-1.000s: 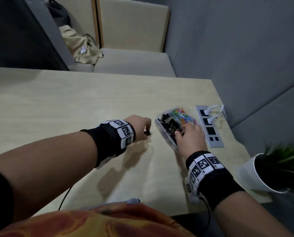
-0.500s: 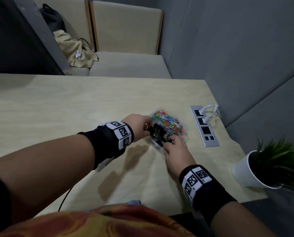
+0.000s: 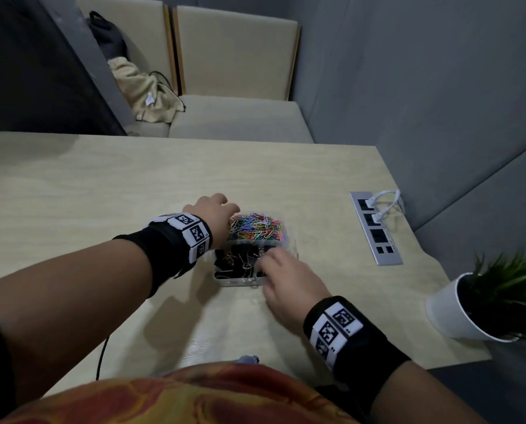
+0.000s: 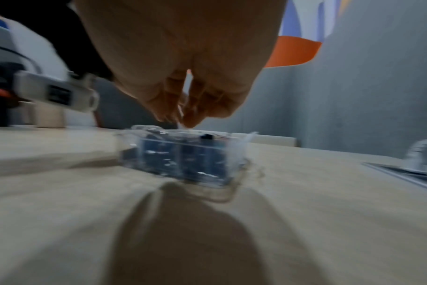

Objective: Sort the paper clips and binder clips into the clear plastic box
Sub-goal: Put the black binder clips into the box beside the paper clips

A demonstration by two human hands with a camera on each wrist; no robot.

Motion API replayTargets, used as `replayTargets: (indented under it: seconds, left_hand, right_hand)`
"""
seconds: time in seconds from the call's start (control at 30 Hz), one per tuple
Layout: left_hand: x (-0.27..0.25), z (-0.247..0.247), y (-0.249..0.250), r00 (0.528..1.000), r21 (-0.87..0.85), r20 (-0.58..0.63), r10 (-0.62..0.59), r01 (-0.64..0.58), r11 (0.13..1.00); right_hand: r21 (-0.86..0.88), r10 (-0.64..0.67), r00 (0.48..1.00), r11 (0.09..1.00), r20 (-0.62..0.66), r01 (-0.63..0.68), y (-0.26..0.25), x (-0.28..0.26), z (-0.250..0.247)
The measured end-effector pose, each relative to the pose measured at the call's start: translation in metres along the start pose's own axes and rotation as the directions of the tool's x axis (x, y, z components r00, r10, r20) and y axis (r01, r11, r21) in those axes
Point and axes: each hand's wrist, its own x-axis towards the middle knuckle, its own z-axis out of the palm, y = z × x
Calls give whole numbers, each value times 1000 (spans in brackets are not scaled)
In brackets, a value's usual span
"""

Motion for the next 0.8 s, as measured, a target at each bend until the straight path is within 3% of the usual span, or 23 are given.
replayTargets:
  seconds: [0.1, 0.3, 0.43, 0.6, 0.7, 0.8]
  left_hand:
    - [1, 3, -6, 994, 44, 110, 10, -15, 999]
    - [-8, -9, 0, 987, 151, 144, -77, 55, 987]
    - [-14, -6, 5, 936, 177, 332, -117, 61, 982]
    - [-15, 0, -2, 973, 32, 211, -93, 88, 996]
    - [-15, 2, -1, 968, -56, 236, -87, 103, 993]
    - [-17, 4, 2, 951, -13, 299, -76, 83, 996]
  right_hand:
    - [-10, -61, 989, 998, 136, 63, -14, 5, 10]
    - [-18, 109, 982, 994, 155, -107, 8, 11, 6]
    - [-145, 232, 957, 967, 176, -208, 24, 18, -9]
    - [-79, 382, 916, 924, 120, -374, 23, 21, -18]
    - [-96, 462, 859, 887, 220, -452, 22, 23, -15]
    - [-126, 431, 863, 902, 264, -413, 23, 28, -14]
